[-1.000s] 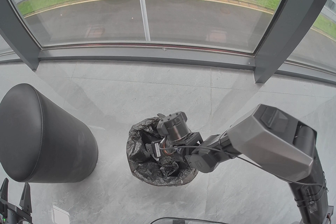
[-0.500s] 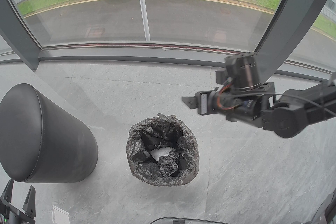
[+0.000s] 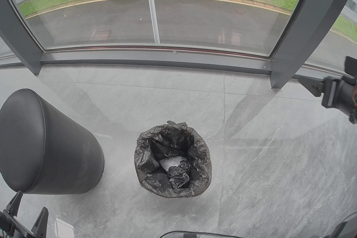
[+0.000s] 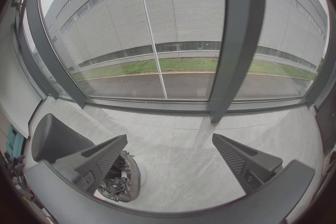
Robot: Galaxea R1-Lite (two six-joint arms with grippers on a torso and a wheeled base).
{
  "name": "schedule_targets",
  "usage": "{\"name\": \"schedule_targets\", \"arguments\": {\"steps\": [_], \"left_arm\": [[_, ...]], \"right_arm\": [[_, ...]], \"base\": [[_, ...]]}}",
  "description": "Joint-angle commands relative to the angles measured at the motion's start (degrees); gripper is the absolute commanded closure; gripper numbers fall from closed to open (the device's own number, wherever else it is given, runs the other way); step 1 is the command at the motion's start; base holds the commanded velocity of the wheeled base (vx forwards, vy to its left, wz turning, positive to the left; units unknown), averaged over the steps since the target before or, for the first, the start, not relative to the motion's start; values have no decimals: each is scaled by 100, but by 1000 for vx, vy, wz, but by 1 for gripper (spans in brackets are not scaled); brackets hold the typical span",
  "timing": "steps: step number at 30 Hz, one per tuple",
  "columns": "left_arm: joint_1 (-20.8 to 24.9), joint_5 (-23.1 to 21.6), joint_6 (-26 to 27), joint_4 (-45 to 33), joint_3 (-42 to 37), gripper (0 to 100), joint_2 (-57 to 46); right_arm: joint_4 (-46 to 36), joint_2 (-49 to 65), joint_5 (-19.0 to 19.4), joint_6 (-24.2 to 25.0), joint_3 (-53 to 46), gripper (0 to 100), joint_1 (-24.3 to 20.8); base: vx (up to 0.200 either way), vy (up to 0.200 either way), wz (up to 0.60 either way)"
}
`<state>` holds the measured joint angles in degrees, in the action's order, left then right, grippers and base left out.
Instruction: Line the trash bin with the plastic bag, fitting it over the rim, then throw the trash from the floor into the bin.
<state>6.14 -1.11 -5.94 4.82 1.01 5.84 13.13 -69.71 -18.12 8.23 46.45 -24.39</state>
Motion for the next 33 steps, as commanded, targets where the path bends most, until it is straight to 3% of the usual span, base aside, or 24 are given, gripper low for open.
{"name": "schedule_targets", "arguments": {"steps": [1, 6, 9, 12, 22, 27, 33], "left_arm": [[1, -399, 207, -24, -101, 0, 14], [-8, 32, 567, -402, -101, 0, 40], [-8, 49, 523, -517, -101, 0, 23], [-8, 102, 444, -499, -101, 0, 23], [-8, 129, 532, -499, -101, 0, 14], [-8, 129, 550, -499, -101, 0, 14], [-8, 129, 541, -499, -101, 0, 14]], "right_arm": [[-777, 2348, -78, -181, -971, 0, 646], [-1120, 3218, 62, -164, -1059, 0, 1226], [-1348, 3516, 80, -164, -1059, 0, 1253], [-2218, 4272, 150, -181, -1006, 0, 1253], [-3088, 5749, 45, -454, -927, 0, 1297], [-3774, 6408, -166, -717, -690, 0, 1719], [-4055, 6426, -184, -594, -514, 0, 1903]], "base": [[0, 0, 0], [0, 0, 0], [0, 0, 0], [0, 0, 0], [0, 0, 0], [0, 0, 0], [0, 0, 0]]}}
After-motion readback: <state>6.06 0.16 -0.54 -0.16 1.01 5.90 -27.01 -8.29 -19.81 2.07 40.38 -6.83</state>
